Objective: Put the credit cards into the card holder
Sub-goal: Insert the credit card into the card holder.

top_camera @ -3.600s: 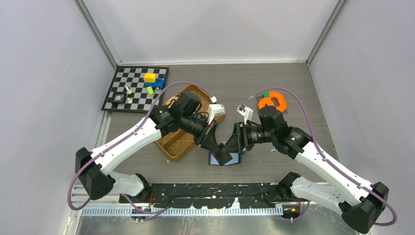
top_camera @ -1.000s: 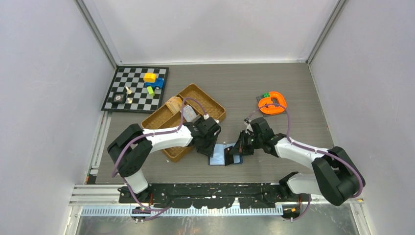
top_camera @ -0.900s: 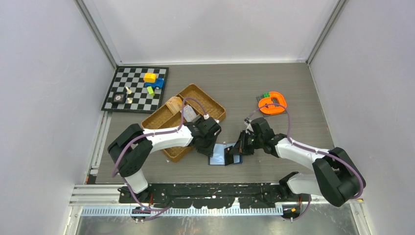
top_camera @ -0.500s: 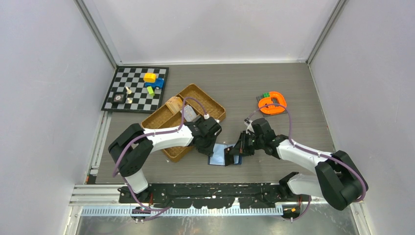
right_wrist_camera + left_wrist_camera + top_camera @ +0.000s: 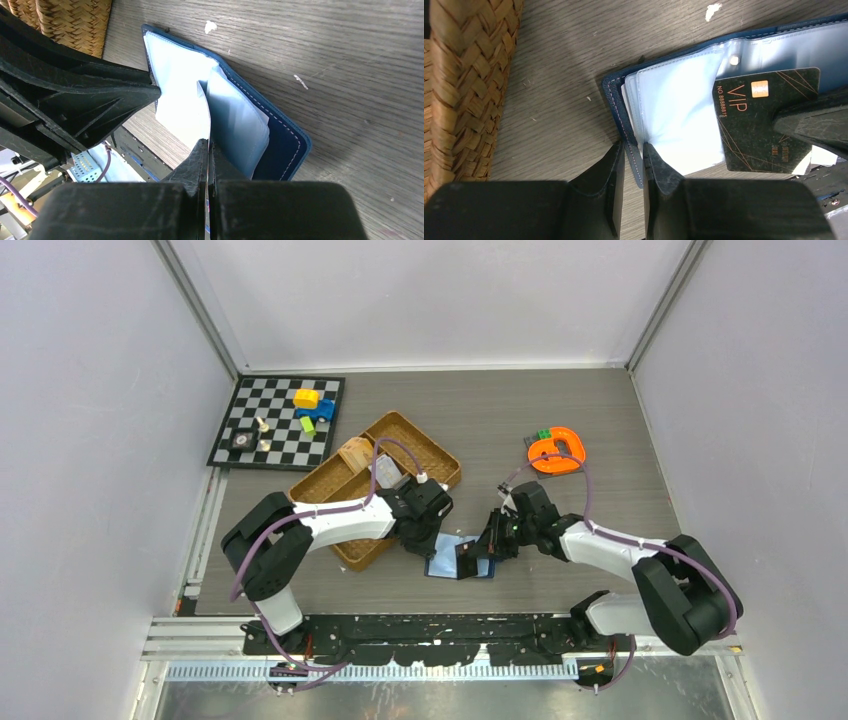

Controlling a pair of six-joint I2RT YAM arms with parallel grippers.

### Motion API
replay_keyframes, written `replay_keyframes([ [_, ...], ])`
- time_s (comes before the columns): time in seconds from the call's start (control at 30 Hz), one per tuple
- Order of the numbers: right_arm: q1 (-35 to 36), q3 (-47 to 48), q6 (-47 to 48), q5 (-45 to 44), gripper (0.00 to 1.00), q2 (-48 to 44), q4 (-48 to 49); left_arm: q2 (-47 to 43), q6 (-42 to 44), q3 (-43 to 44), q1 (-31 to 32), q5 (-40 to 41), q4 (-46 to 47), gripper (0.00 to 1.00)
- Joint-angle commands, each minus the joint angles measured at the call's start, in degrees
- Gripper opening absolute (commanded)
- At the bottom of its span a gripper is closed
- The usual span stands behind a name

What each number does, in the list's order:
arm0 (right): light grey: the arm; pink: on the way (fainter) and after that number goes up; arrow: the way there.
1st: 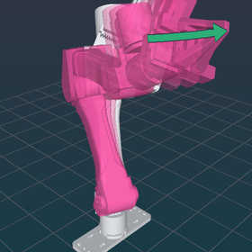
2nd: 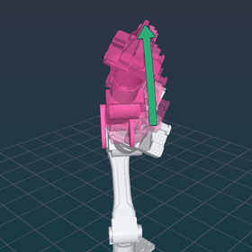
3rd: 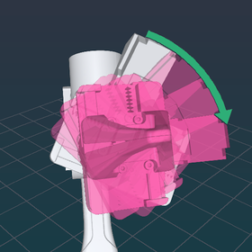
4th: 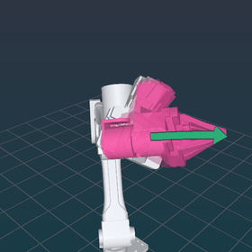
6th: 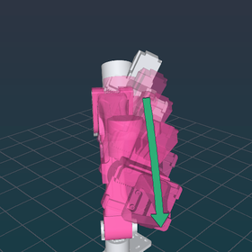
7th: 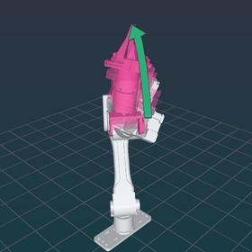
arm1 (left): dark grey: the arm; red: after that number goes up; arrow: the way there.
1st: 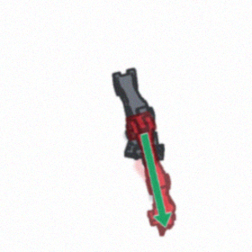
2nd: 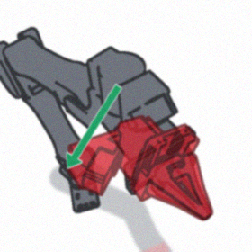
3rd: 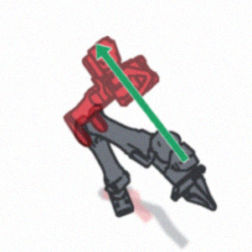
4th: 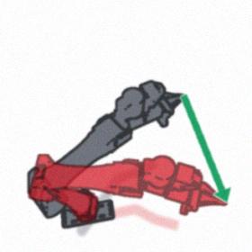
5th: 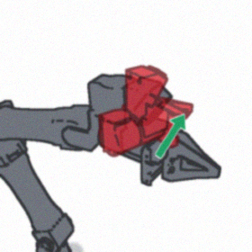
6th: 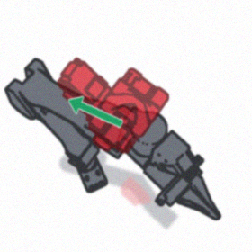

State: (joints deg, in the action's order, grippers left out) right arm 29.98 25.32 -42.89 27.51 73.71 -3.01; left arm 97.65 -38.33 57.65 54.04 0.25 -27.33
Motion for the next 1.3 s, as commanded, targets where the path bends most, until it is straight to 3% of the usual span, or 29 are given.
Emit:
replay_keyframes([
  [0.0,-0.12,-0.85,-0.85,-3.41,0.01,1.62,1.86,2.79,1.15,-1.53,0.28,4.07,-2.83,0.19],
  [0.4,-0.09,-2.05,-1.77,-4.63,0.01,0.21,-0.38,2.73,0.88,-1.73,0.28,4.73,-3.16,0.17],
  [0.83,-0.14,-3.95,-1.72,-9.08,0.0,2.03,7.55,1.86,0.76,-3.17,0.27,1.77,-0.38,0.17],
  [1.27,0.6,-5.97,-4.05,-7.89,0.03,5.51,11.66,0.15,-1.84,-5.07,0.28,-2.12,3.03,0.17],
])
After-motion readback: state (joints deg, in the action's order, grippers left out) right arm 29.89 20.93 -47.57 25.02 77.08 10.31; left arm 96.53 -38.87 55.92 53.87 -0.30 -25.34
